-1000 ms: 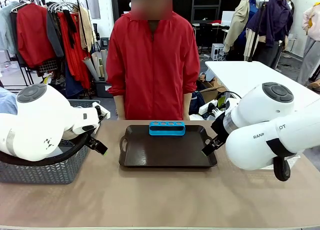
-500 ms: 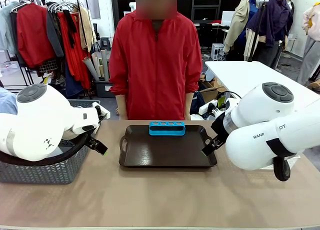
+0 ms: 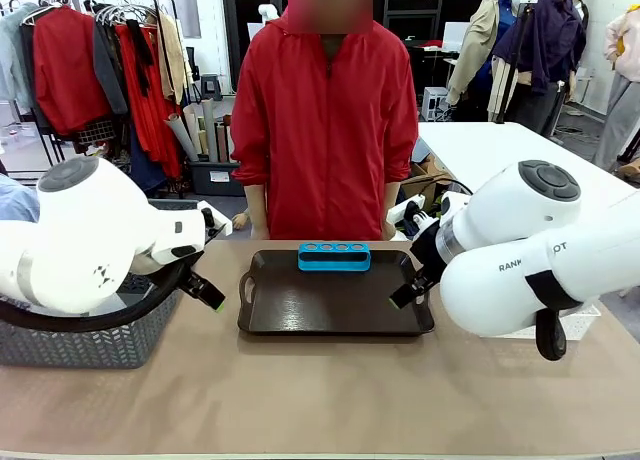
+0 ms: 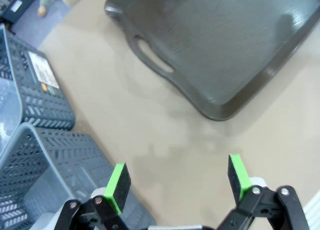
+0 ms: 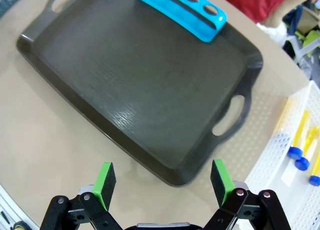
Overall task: Prepare the laboratory tools.
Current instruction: Pick up one Large Measuring Cup and place it on the Handle tray.
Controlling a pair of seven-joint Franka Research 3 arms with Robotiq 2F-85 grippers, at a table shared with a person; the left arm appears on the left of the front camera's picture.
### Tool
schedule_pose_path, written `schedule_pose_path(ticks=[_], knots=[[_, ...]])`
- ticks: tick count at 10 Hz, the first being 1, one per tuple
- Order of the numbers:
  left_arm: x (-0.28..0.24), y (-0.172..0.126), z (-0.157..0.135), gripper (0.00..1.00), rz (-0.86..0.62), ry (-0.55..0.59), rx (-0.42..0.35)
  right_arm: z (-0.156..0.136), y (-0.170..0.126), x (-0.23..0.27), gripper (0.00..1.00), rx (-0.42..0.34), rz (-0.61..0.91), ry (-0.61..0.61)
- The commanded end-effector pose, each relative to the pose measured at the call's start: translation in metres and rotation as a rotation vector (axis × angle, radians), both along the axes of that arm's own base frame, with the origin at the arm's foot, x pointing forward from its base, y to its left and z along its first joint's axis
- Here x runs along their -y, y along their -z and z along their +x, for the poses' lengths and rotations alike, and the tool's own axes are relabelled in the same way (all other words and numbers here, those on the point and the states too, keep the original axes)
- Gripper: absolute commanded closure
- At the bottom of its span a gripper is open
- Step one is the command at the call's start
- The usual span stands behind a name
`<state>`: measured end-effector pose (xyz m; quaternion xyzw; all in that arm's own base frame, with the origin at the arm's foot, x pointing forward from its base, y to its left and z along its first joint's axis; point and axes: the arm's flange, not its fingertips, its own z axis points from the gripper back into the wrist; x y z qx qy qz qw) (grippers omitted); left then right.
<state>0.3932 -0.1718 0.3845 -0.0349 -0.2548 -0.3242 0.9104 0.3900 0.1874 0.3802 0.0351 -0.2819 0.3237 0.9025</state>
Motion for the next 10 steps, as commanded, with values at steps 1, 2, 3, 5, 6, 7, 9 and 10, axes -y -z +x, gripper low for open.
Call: schedule_pose_path(ticks=[1, 2, 3, 5, 6, 7, 9, 10], knots=[[-0.007, -0.031, 0.003, 0.00, -0.023, 0.077, -0.041, 0.009, -0.017, 0.012, 0.00, -0.026, 0.074, -0.046], [-0.005, -0.051, 0.000, 0.00, -0.042, 0.128, -0.070, 0.012, -0.029, 0.018, 0.00, -0.038, 0.113, -0.053], [-0.007, -0.066, -0.001, 0.00, -0.064, 0.182, -0.090, 0.016, -0.039, 0.027, 0.00, -0.039, 0.152, -0.077], [-0.017, -0.100, 0.002, 0.00, -0.118, 0.262, -0.103, 0.027, -0.071, 0.051, 0.00, -0.058, 0.204, -0.116], [-0.026, -0.114, 0.005, 0.00, -0.140, 0.281, -0.091, 0.032, -0.085, 0.060, 0.00, -0.066, 0.205, -0.120], [-0.036, -0.130, 0.007, 0.00, -0.176, 0.284, -0.048, 0.036, -0.097, 0.071, 0.00, -0.058, 0.186, -0.111], [-0.052, -0.154, 0.008, 0.00, -0.202, 0.309, 0.002, 0.045, -0.118, 0.095, 0.00, -0.020, 0.198, -0.092], [-0.058, -0.161, 0.009, 0.00, -0.227, 0.302, 0.024, 0.048, -0.124, 0.103, 0.00, -0.008, 0.207, -0.089]])
